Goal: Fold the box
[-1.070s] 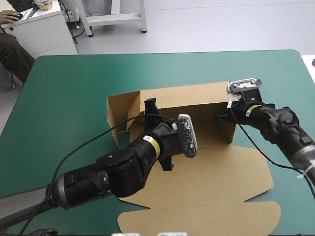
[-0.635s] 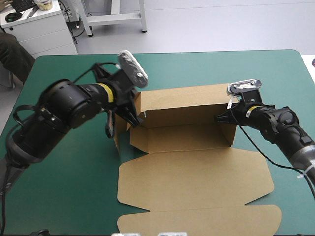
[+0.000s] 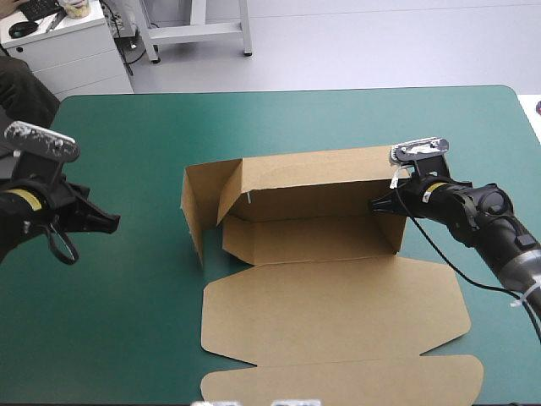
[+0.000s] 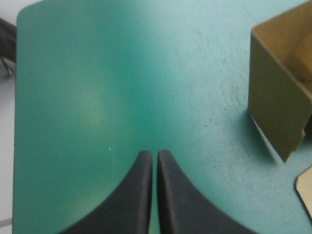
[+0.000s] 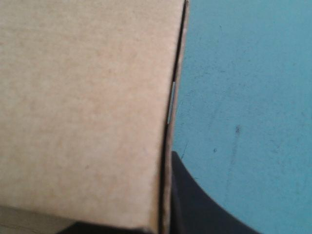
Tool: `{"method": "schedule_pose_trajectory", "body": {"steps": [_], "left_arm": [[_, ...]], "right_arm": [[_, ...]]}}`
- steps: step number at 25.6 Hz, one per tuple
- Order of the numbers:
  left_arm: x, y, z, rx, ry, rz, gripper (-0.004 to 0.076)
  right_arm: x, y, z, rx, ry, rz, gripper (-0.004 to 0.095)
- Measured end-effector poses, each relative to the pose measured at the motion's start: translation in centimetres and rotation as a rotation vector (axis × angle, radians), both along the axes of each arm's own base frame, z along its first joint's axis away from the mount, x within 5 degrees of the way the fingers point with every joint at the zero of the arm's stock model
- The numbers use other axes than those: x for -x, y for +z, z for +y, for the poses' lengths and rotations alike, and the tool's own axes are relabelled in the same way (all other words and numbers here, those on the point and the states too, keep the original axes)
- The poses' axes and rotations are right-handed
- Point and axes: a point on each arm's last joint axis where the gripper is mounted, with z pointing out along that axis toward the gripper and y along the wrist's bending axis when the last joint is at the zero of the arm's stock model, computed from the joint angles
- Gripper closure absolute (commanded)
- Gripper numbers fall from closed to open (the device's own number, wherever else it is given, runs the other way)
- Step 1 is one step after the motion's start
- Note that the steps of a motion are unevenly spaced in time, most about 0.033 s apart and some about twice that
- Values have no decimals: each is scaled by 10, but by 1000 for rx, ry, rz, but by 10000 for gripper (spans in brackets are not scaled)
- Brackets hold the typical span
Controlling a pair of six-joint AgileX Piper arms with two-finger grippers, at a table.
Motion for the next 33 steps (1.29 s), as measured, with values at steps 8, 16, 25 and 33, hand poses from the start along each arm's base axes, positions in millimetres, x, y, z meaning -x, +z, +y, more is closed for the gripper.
{"method": "schedule_pose_trajectory", "body": {"steps": [8, 16, 25, 33], "left_arm": [[31, -72, 5, 37, 23, 58, 708], [36, -86, 6, 35, 22, 38, 708], [32, -83, 5, 46, 18, -24, 708], [31, -83, 5, 36, 20, -27, 708]], "right_arm": [[4, 0, -1, 5, -1, 28, 928], [10, 22, -1, 28, 39, 58, 928], [20, 45, 2, 13, 82, 145, 928], [14, 16, 3, 85, 89, 427, 928]]}}
